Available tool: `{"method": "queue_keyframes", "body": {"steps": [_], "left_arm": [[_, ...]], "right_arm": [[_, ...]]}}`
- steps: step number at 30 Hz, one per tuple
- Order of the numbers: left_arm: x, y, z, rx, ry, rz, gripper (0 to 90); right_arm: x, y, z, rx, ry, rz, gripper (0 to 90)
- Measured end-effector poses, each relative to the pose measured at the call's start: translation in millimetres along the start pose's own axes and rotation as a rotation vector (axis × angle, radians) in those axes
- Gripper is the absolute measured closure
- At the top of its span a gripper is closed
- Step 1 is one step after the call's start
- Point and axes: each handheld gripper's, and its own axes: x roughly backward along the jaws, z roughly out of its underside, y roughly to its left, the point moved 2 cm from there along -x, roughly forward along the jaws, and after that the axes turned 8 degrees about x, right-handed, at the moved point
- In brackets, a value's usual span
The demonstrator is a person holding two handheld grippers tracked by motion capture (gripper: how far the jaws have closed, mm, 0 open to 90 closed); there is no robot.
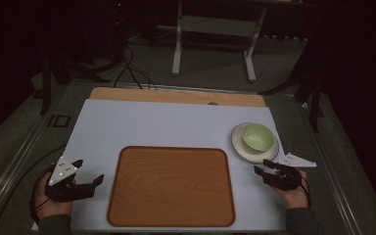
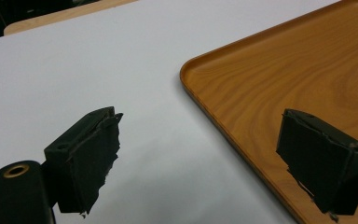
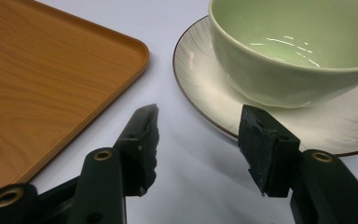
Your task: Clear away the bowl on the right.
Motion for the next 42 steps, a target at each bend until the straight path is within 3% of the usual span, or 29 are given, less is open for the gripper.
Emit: {"method": "queue_keyframes", "body": {"steps": [18,29,42], "left_arm": [[5.3,0.2,-1.3,0.014,-0.046,-0.013,12.9],[7.3,2.9,-0.3,0.041,-0.053,-0.037,14.5],[9.7,2.7,-1.0,0.049,-0.075,-0.032,14.5]], "right_arm": [[2.0,1.3,-8.6,-0.002,-0.014,0.013,43.6],[3.0,-3.3,-26.8,0.049,-0.02,0.016,43.2],[0.6,-18.6,-47.1,0.094,-0.023,0.05,41.2]]}}
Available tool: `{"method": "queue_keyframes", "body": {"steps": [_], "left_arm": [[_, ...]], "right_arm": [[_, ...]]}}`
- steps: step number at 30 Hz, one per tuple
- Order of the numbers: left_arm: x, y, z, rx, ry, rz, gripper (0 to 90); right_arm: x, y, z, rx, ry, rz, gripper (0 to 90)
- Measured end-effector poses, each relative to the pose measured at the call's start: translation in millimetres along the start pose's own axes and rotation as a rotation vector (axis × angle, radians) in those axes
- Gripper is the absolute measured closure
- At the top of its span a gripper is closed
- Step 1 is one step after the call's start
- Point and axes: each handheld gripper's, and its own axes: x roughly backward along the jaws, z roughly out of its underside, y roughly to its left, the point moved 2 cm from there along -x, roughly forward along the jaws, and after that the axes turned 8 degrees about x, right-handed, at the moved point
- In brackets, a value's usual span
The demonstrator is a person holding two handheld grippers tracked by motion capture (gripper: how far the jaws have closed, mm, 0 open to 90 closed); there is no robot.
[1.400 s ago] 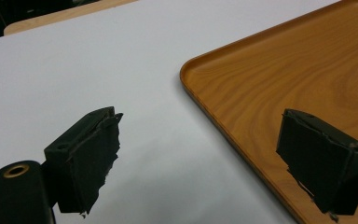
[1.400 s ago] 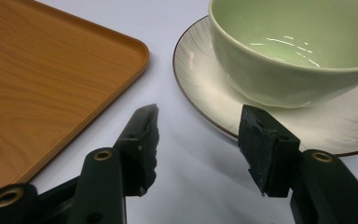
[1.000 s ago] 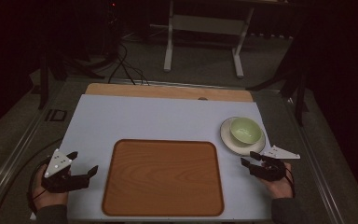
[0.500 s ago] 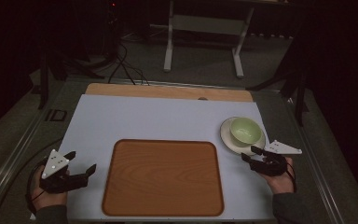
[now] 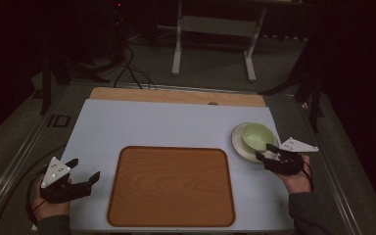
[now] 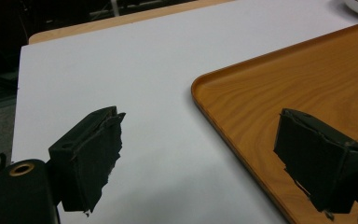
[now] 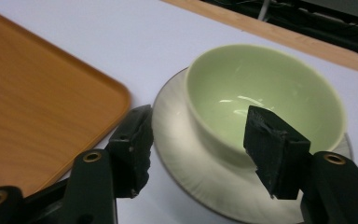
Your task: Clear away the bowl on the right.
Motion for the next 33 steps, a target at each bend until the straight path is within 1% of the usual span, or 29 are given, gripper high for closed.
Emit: {"method": "queue_keyframes", "body": {"steps": [10,17,24,30,33], "left_arm": [[0.6,0.4,-0.2,0.001,-0.004,0.001,14.5],[1.4,1.4,-0.4,0.005,-0.008,-0.001,14.5],[1.2,1.7,-0.5,0.008,-0.01,0.001,14.5],[2.0,2.2,-0.6,0.009,-0.015,-0.001,14.5],[2.1,2.6,-0.6,0.009,-0.015,-0.001,14.5]], "right_arm": [[-8.5,-19.4,-5.7,-0.017,0.013,0.023,39.8],[-18.3,-27.5,-5.2,-0.039,0.005,0.048,38.7],[-23.7,-35.7,-7.4,-0.059,0.001,0.08,37.3],[-31.5,-40.3,-8.5,-0.065,0.011,0.106,34.0],[-33.8,-43.3,-7.4,-0.072,0.02,0.127,29.4]]}}
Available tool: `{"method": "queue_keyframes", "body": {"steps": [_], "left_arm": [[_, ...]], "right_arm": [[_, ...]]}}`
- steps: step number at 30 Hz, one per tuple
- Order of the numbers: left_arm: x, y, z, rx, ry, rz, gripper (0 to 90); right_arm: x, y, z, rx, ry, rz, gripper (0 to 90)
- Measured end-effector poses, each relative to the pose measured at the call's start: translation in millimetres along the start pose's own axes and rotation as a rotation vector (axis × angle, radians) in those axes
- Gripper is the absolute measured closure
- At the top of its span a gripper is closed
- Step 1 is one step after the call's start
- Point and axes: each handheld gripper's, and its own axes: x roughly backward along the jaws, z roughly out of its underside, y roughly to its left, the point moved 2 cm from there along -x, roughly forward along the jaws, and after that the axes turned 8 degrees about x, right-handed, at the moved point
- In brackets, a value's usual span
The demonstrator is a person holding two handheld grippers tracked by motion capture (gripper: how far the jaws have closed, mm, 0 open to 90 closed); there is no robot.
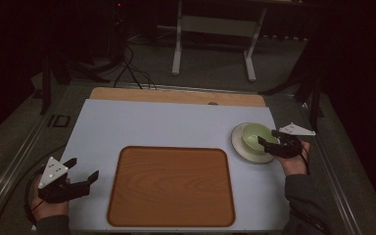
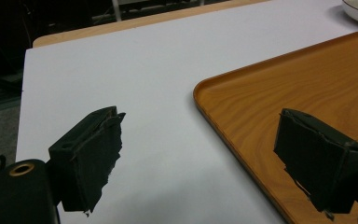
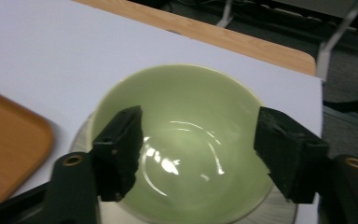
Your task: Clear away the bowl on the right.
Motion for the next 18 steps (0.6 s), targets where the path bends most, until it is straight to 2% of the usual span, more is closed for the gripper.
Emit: {"method": "queue_keyframes", "body": {"steps": [4,8,15,18], "left_arm": [[0.3,-0.3,-0.1,0.0,-0.003,0.0,14.5],[0.2,-0.2,-0.1,0.001,-0.003,-0.001,14.5],[0.0,0.0,0.0,0.0,-0.001,0.0,14.5],[0.2,0.1,0.0,0.001,-0.002,0.001,14.5]], "right_arm": [[-3.6,-4.8,3.3,-0.017,0.016,0.025,25.4],[-10.3,-9.3,8.1,-0.039,0.056,0.025,24.2],[-22.8,-13.0,15.4,-0.092,0.119,0.012,26.2],[-27.0,-13.4,16.5,-0.108,0.147,0.001,32.3]]}}
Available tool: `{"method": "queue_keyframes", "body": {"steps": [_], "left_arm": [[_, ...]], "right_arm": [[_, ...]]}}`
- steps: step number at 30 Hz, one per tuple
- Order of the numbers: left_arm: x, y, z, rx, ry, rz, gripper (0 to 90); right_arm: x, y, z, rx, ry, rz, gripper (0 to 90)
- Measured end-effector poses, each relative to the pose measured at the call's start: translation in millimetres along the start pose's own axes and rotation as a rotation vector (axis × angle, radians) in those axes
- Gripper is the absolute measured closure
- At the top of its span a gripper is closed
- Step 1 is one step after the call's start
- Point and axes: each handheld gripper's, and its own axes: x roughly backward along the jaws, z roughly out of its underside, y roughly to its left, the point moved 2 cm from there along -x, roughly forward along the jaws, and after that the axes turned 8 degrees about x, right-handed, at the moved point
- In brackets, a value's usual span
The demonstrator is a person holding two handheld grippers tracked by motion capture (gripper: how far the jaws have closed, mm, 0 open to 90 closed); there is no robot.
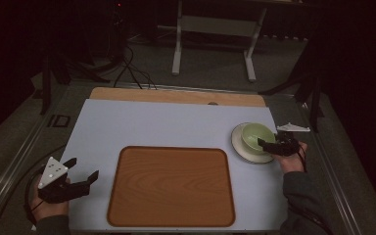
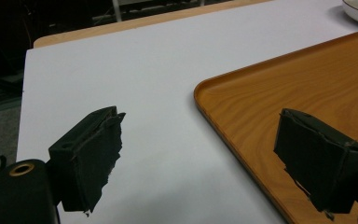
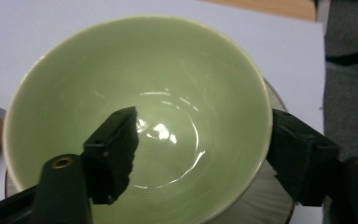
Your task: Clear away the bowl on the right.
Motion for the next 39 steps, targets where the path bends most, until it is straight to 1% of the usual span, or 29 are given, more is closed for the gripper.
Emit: {"method": "queue_keyframes", "body": {"steps": [2,4,7,8,9,12,15,17,18,20,22,26,27,31,32,35,39], "left_arm": [[-0.2,0.2,0.1,0.0,0.002,0.0,14.5],[0.0,0.2,0.0,0.001,-0.001,0.0,14.5],[0.6,0.3,-0.2,0.001,-0.006,-0.002,14.5],[0.9,0.4,-0.3,0.001,-0.009,-0.002,14.5],[1.1,0.5,-0.4,0.0,-0.009,-0.002,14.5],[1.2,0.6,-0.3,-0.001,-0.009,-0.003,14.5],[1.4,0.3,-0.6,-0.001,-0.014,-0.004,14.5],[1.6,0.3,-0.6,0.0,-0.015,-0.003,14.5],[1.8,0.5,-0.6,0.0,-0.015,-0.004,14.5],[2.1,0.7,-0.8,-0.001,-0.016,-0.009,14.5],[2.8,1.2,-0.9,-0.001,-0.018,-0.011,14.5],[3.3,1.4,-0.9,0.0,-0.021,-0.014,14.5],[3.3,1.3,-0.9,-0.001,-0.021,-0.015,14.5],[3.9,1.2,-1.0,-0.001,-0.022,-0.019,14.5],[4.0,1.4,-0.9,0.0,-0.023,-0.019,14.5],[4.6,1.8,-1.0,0.001,-0.024,-0.02,14.5],[4.8,1.8,-1.0,0.001,-0.025,-0.021,14.5]], "right_arm": [[-4.2,-1.3,1.0,-0.028,0.034,-0.004,39.7],[-7.7,-3.3,2.4,-0.076,0.057,-0.026,47.2],[-12.2,-4.3,4.3,-0.117,0.079,-0.045,51.9],[-13.0,-4.5,4.4,-0.137,0.084,-0.053,53.3],[-13.2,-4.4,4.2,-0.143,0.085,-0.056,54.9],[-14.2,-2.7,3.5,-0.147,0.099,-0.071,59.3],[-15.3,-0.1,2.0,-0.14,0.092,-0.089,64.0],[-16.0,0.9,0.7,-0.153,0.099,-0.096,66.9],[-16.5,0.8,-0.1,-0.154,0.104,-0.093,68.5],[-16.8,0.2,-1.6,-0.174,0.118,-0.088,73.9],[-17.2,-1.3,-2.4,-0.197,0.125,-0.098,78.3],[-17.2,-1.0,-4.4,-0.203,0.141,-0.082,82.4],[-17.0,-1.6,-4.5,-0.211,0.136,-0.09,82.6],[-15.0,-1.2,-5.0,-0.212,0.113,-0.101,83.4],[-14.3,-0.6,-5.6,-0.198,0.11,-0.095,83.5],[-11.7,1.3,-8.0,-0.177,0.096,-0.088,83.4],[-7.7,1.5,-10.4,-0.17,0.079,-0.086,83.1]]}}
